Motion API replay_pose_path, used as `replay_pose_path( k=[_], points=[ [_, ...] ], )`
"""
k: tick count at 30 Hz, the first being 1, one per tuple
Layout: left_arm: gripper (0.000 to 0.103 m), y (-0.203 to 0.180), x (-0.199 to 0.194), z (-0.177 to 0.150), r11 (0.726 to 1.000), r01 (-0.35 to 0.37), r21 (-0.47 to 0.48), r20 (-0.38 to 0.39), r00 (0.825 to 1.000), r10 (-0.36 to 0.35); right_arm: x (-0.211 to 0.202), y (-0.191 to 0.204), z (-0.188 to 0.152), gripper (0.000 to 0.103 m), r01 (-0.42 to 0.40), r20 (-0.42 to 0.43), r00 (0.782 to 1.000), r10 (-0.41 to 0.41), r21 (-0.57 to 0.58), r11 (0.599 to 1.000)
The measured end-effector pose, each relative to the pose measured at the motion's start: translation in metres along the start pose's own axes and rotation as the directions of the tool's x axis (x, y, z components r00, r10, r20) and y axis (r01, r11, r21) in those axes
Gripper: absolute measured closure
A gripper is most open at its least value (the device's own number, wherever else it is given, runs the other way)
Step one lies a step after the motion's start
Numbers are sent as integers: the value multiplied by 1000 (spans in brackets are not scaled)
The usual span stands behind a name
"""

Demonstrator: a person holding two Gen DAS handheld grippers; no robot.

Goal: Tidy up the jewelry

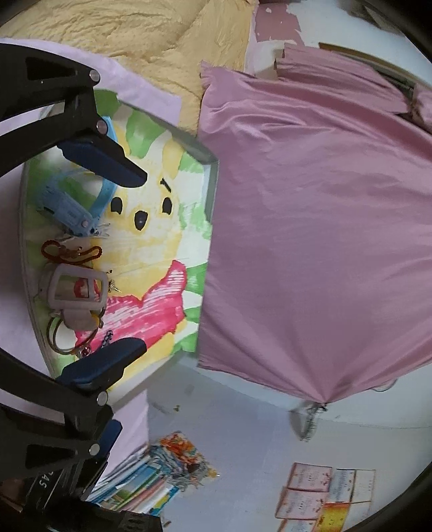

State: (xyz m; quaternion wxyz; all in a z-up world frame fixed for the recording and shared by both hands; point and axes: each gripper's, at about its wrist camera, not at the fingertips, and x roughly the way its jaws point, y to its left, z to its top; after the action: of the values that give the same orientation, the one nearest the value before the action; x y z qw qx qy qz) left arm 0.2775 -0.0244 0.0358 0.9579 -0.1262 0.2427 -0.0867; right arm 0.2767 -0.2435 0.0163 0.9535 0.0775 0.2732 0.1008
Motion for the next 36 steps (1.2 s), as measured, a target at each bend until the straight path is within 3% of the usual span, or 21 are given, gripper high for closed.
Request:
replay_pose_path(
  k=[8, 17, 27, 30, 36],
  points=[
    [1, -6, -43, -8, 998, -60, 26, 101, 993, 57, -47, -1, -2, 28, -34, 125, 992, 30, 25, 999],
    [1, -4, -91, -24, 994, -106, 37, 142, 985, 100, -94, 7, -21, 20, -27, 215, 976, 25, 9, 1000],
    [1, -8, -146, -49, 985, -146, 89, 197, 972, 126, -144, 19, -52, 18, -22, 276, 961, 24, -10, 1000],
    [1, -10, -160, -57, 982, -156, 108, 210, 969, 131, -158, 25, -63, 9, -12, 298, 954, 20, -31, 999],
    [1, -11, -184, -74, 976, -168, 138, 231, 964, 133, -179, 34, -82, 9, 0, 331, 943, 18, -52, 999]
  ],
)
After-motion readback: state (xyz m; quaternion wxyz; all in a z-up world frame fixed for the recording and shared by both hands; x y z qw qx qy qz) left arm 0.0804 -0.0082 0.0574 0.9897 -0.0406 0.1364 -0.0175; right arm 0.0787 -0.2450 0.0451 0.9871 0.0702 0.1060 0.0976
